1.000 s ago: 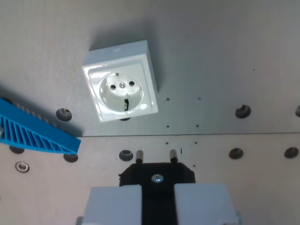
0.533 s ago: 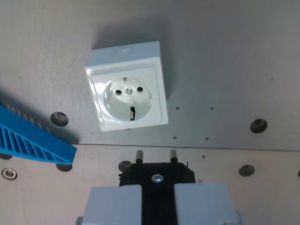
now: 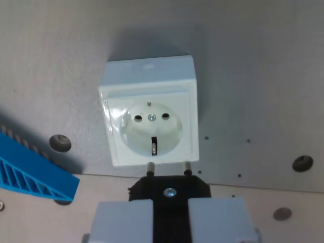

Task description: Move above the white socket

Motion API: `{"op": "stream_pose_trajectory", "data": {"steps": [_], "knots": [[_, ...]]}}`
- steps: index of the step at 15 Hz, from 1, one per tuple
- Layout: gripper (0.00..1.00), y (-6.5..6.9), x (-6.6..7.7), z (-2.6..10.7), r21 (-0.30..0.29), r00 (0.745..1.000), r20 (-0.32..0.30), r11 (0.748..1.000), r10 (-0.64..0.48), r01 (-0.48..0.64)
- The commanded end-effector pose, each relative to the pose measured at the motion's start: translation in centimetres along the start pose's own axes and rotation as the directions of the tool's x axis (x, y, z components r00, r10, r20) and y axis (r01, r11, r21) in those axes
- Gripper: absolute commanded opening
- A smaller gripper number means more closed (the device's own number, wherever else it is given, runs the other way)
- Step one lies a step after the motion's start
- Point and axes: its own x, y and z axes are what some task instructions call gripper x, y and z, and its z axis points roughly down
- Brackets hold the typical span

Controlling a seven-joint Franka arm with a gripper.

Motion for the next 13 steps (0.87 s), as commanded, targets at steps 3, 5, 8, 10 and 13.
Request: {"op": "stream_pose_trajectory", "data": {"steps": [3, 5, 8, 10, 13], "knots": [[0.00, -0.6, -0.7, 2.0, -0.041, 0.990, -0.107, 0.995, -0.091, 0.087], [0.00, -0.7, -0.8, 2.5, -0.043, 0.990, -0.107, 0.995, -0.090, 0.085], [0.00, -0.9, -0.9, 3.2, -0.046, 0.990, -0.106, 0.995, -0.091, 0.087], [0.00, -1.0, -0.9, 3.5, -0.046, 0.991, -0.103, 0.995, -0.089, 0.085], [0.00, -1.1, -1.0, 3.8, -0.047, 0.991, -0.107, 0.996, -0.086, 0.081]]}}
